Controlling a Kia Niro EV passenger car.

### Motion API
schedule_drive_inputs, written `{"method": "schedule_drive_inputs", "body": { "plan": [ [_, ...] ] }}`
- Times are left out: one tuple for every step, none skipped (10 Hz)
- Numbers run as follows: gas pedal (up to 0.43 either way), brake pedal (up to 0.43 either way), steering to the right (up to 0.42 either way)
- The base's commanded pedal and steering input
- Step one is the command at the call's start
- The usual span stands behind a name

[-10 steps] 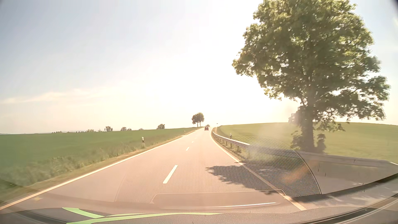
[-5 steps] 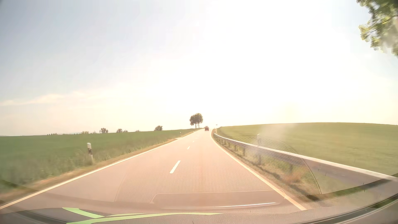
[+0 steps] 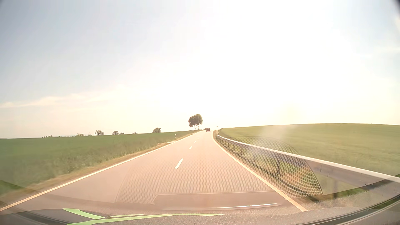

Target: Follow the waypoints while adhering to traffic rules and regulations

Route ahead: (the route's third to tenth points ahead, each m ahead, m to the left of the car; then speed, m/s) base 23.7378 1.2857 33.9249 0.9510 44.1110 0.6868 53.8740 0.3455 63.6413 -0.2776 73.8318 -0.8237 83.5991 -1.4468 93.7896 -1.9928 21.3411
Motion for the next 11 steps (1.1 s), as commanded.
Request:
{"method": "schedule_drive_inputs", "body": {
  "plan": [
    [0.169, 0.0, 0.002],
    [0.169, 0.0, 0.001],
    [0.169, 0.0, 0.002],
    [0.169, 0.0, 0.002],
    [0.169, 0.0, 0.002],
    [0.177, 0.0, 0.003],
    [0.177, 0.0, 0.003],
    [0.177, 0.0, 0.004],
    [0.177, 0.0, 0.004],
    [0.177, 0.0, 0.004],
    [0.177, 0.0, 0.005]
  ]
}}
